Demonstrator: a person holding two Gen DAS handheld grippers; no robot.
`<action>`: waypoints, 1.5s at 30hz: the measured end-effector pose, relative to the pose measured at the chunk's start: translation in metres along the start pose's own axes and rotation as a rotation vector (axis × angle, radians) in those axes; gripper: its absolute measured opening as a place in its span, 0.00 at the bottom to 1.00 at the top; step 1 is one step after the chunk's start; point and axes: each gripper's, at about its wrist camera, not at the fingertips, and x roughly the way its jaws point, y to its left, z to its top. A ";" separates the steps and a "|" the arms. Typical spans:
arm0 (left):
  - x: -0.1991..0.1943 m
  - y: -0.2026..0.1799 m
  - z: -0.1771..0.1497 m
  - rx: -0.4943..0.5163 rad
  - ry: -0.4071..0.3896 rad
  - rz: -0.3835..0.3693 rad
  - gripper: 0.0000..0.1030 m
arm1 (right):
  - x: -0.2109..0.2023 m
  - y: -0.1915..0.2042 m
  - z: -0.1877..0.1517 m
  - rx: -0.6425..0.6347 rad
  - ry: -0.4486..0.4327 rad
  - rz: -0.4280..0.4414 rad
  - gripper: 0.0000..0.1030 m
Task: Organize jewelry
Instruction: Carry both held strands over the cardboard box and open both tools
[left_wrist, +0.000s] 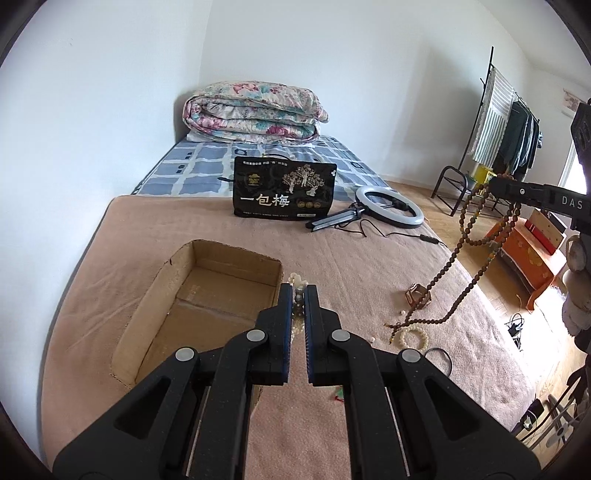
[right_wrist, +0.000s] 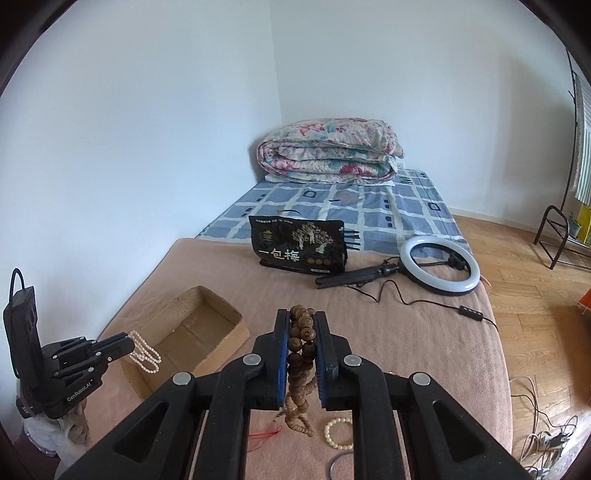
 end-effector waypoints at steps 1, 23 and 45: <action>-0.001 0.004 0.000 -0.005 -0.001 0.004 0.04 | 0.002 0.006 0.003 -0.010 -0.002 0.007 0.10; 0.001 0.082 -0.008 -0.084 0.014 0.057 0.04 | 0.068 0.125 0.066 -0.147 -0.022 0.144 0.10; 0.037 0.122 -0.037 -0.154 0.084 0.057 0.04 | 0.167 0.162 0.059 -0.174 0.091 0.151 0.10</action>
